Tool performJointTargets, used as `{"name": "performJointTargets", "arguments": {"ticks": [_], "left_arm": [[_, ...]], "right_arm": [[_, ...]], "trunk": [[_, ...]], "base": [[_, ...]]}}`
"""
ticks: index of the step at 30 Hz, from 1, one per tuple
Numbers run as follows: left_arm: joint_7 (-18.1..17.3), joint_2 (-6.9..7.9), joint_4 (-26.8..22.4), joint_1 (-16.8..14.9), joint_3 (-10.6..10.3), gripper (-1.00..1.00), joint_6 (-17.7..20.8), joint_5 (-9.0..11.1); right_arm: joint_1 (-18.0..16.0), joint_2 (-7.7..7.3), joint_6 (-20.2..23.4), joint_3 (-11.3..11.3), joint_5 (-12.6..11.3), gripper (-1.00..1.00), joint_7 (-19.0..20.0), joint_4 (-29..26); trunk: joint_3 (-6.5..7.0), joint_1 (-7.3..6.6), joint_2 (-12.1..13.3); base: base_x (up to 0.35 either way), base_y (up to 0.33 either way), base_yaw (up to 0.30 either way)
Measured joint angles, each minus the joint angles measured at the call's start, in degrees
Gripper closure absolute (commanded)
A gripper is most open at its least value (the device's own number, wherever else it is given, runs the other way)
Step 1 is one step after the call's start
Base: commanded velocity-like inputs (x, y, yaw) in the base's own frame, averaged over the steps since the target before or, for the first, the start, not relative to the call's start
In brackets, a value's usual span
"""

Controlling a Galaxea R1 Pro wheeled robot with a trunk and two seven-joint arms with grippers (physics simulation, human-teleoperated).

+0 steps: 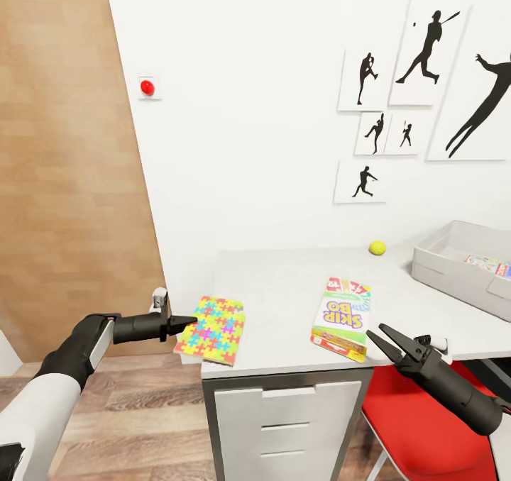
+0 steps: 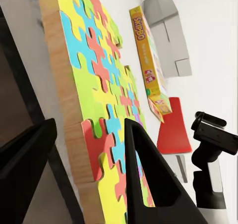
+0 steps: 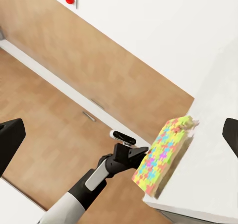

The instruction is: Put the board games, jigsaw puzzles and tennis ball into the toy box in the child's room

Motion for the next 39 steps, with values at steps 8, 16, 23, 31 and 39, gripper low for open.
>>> {"name": "performJointTargets", "arguments": {"ticks": [8,16,23,31,39], "left_arm": [[-0.92,0.4,-0.28,-0.13,0.1,1.0,0.54,0.14],[-10.04,0.99,-1.45,-0.35,-0.12,1.0,0.39,-0.34],[-11.25,2.32,-1.62,-0.35,-0.15,1.0,0.44,-0.34],[-11.35,2.36,-1.65,-0.35,-0.21,1.0,0.4,-0.34],[-11.36,2.42,-1.65,-0.35,-0.2,1.0,0.41,-0.33]], "right_arm": [[0.0,-0.05,0.0,0.0,0.0,-1.0,0.0,0.0],[0.0,-0.07,0.0,0.0,0.0,-1.0,0.03,0.0],[0.08,0.35,0.0,-0.17,0.0,-1.0,0.11,0.0],[0.08,0.4,0.0,-0.07,0.07,-1.0,0.11,0.0],[0.09,0.39,0.0,-0.14,0.09,-1.0,0.13,0.0]], "trunk": [[1.44,-1.76,3.21],[2.87,-3.52,6.42],[4.13,-5.05,9.23],[5.57,-6.8,12.44],[7.0,-8.57,15.65]], "base": [[0.0,0.0,0.0],[0.0,0.0,0.0],[-0.002,0.0,0.0],[-0.123,0.0,0.0],[-0.01,0.0,0.0]]}}
